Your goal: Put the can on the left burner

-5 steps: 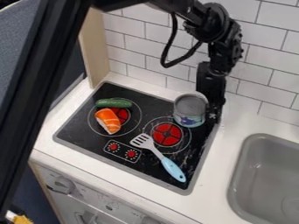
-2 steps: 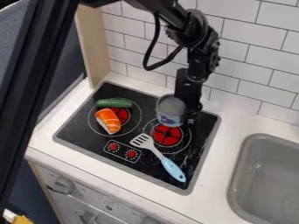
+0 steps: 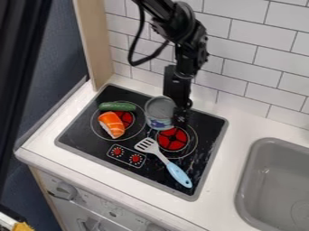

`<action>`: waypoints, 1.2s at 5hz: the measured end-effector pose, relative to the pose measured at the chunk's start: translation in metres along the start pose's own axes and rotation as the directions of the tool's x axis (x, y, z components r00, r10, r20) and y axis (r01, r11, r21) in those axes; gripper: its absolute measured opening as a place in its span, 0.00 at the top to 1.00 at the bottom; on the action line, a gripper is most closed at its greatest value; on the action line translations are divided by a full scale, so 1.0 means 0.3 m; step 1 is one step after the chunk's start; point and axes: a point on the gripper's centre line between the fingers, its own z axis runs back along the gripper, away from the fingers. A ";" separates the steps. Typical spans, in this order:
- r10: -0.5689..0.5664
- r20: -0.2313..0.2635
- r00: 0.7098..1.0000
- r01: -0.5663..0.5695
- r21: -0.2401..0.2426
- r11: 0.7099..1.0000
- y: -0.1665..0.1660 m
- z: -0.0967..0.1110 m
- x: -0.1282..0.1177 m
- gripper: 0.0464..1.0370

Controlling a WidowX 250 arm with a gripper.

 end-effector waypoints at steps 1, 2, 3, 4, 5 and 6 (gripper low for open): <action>0.058 0.017 0.998 -0.057 -0.011 0.998 0.000 0.013 0.069 0.04; 0.091 0.043 0.995 -0.090 -0.005 0.996 0.002 0.003 0.116 0.04; 0.113 0.080 0.990 -0.113 0.000 0.994 0.012 -0.007 0.154 0.04; 0.150 0.113 0.982 -0.151 0.005 0.988 0.017 -0.011 0.209 0.04; 0.196 0.113 0.974 -0.194 -0.031 0.980 0.002 0.041 0.246 0.04; 0.196 0.103 0.975 -0.194 -0.032 0.981 0.006 0.043 0.245 0.04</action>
